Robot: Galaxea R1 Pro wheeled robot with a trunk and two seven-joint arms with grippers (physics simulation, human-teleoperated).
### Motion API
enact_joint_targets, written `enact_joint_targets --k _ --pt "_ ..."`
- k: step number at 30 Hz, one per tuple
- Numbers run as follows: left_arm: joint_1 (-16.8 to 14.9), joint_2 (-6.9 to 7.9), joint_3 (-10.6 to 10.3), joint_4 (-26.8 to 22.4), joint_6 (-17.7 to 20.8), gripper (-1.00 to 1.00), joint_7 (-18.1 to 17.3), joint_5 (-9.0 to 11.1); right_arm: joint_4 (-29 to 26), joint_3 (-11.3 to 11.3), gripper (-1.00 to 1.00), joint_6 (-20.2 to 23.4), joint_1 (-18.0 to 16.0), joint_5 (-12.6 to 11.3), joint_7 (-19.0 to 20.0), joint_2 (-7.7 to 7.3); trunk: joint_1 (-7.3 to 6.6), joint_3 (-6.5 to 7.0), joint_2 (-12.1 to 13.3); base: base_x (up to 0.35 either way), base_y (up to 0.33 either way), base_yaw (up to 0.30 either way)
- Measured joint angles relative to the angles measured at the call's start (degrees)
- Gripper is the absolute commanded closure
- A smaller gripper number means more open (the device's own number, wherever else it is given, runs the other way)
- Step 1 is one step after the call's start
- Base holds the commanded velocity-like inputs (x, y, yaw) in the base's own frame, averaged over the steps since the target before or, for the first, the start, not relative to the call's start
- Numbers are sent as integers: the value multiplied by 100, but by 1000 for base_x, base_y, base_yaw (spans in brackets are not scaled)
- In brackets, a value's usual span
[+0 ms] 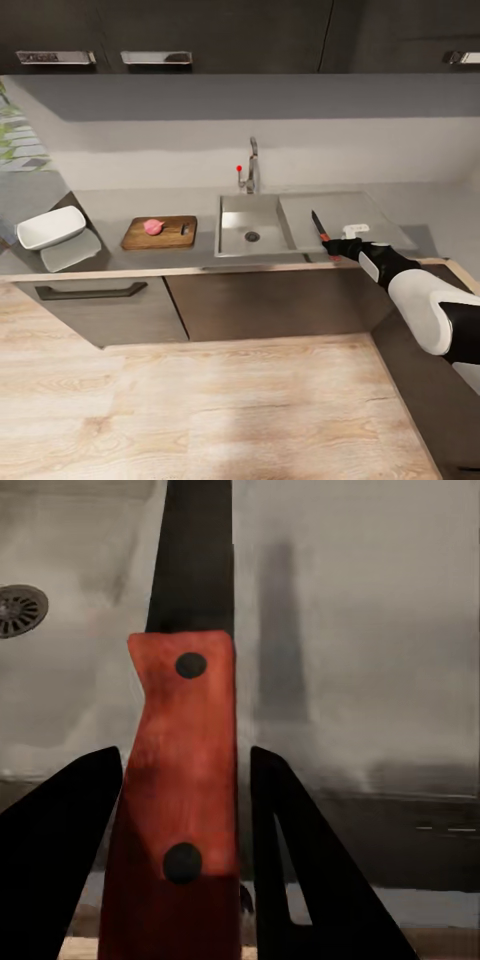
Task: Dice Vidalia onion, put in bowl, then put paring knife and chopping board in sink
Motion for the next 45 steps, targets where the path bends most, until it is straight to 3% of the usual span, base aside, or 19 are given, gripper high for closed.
enact_joint_targets --k 30,36,45 --pt "0 0 -1 1 -1 -100 0 -2 1 0 100 0 0 0 -3 53 -1 -17 -1 180 235 279" --pt "0 0 0 0 1 -100 0 -2 -3 0 100 0 1 8 -7 40 0 -16 0 5 300 31" --pt "-1 0 0 -3 1 -100 0 -2 -5 -6 100 1 2 8 18 33 -1 34 0 0 315 -200"
